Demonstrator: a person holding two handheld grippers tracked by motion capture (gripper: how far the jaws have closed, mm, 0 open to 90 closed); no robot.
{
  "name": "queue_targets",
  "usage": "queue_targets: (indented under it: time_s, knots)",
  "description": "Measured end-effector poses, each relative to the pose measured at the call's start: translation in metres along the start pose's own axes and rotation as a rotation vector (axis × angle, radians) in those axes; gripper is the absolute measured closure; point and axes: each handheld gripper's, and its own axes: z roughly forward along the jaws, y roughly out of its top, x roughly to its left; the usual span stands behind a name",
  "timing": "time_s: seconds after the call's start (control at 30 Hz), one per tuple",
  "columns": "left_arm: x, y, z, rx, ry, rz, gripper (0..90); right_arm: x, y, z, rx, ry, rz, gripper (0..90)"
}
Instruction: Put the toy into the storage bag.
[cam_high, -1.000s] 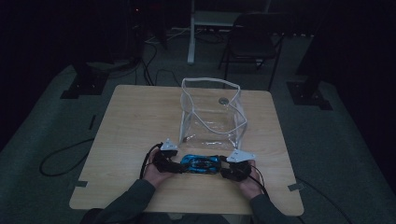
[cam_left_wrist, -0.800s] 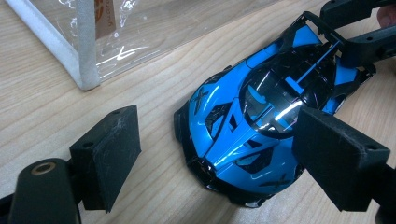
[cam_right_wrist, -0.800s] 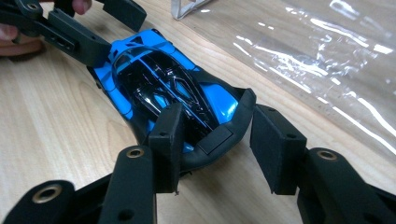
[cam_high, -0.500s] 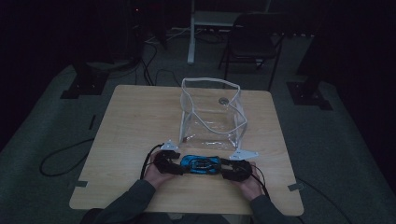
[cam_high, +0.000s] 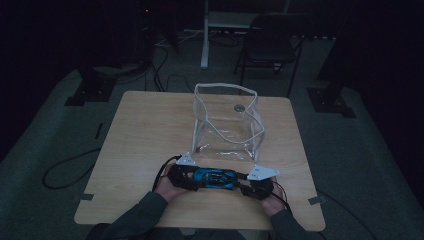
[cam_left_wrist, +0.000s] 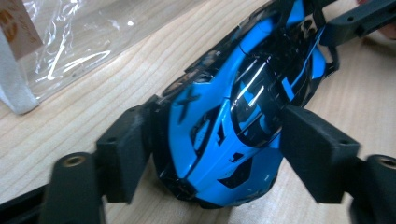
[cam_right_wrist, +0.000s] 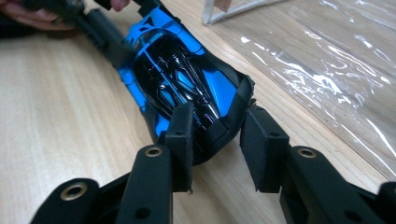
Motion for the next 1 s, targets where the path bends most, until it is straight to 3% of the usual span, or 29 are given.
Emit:
queue_targets:
  time_s: [0.23,0.53,0.63,0.77,0.93,1.0]
  knots:
    - [0.000,-0.001,-0.006,-0.029,-0.030,0.018,42.9,-0.003,-0.004,-0.009,-0.010,0.047,-0.012,69.8]
    - [-0.006,-0.005,-0.011,-0.040,-0.045,0.067,50.3,-0.006,-0.008,-0.016,-0.020,0.108,-0.019,68.1]
    - [-0.007,-0.005,-0.012,-0.051,-0.039,0.073,49.8,-0.004,-0.009,-0.018,-0.018,0.117,-0.041,72.1]
    - [-0.007,-0.006,-0.007,-0.046,-0.049,0.077,40.5,0.000,-0.011,-0.019,0.010,0.147,-0.078,78.2]
    - [-0.010,-0.007,-0.008,-0.038,-0.065,0.109,44.2,0.000,-0.012,-0.021,0.005,0.147,-0.081,80.1]
    - [-0.011,-0.007,-0.007,-0.032,-0.068,0.113,45.6,0.000,-0.012,-0.023,0.002,0.149,-0.077,76.2]
